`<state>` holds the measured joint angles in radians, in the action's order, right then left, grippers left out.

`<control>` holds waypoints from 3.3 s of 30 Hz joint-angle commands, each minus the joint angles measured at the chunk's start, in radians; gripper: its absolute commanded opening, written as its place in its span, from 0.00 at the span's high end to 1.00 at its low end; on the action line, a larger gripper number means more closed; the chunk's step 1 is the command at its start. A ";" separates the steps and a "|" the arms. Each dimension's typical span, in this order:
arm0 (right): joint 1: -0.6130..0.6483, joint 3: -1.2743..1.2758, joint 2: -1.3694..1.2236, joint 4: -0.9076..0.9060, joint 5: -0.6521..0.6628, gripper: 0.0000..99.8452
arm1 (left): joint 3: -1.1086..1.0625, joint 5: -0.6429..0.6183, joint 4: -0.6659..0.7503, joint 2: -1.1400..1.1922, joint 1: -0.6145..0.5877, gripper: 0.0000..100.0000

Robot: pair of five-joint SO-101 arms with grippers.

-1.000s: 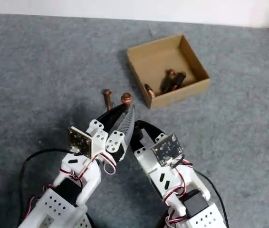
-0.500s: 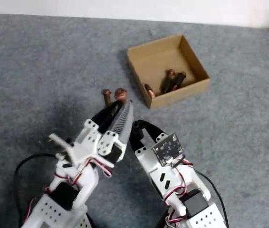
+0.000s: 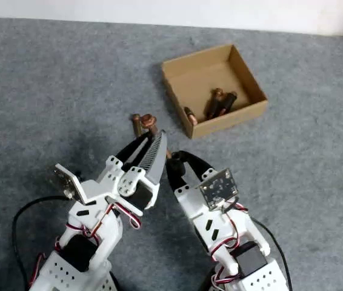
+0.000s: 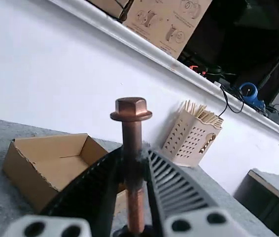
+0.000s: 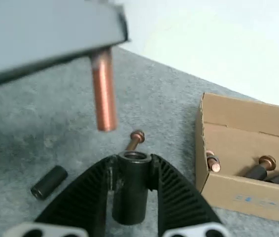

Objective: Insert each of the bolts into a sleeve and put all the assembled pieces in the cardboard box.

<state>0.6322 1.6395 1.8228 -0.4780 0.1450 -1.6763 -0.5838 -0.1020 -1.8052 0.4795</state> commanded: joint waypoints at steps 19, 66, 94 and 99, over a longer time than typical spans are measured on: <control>0.119 -0.194 0.015 -0.147 -0.031 1.00 | 0.025 -0.006 -0.034 -0.018 -0.028 0.99; 0.064 -0.259 0.015 -0.209 -0.028 1.00 | 0.008 0.015 -0.189 -0.018 0.111 0.99; 0.062 -0.225 0.015 -0.205 -0.025 1.00 | 0.139 0.038 -0.158 -0.018 0.053 0.99; 0.062 -0.223 0.015 -0.205 -0.025 1.00 | 0.165 0.038 -0.158 -0.018 0.051 0.99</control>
<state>0.7073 1.4246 1.8228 -0.7281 0.1266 -1.5766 -0.5409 -0.2739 -1.8113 0.5409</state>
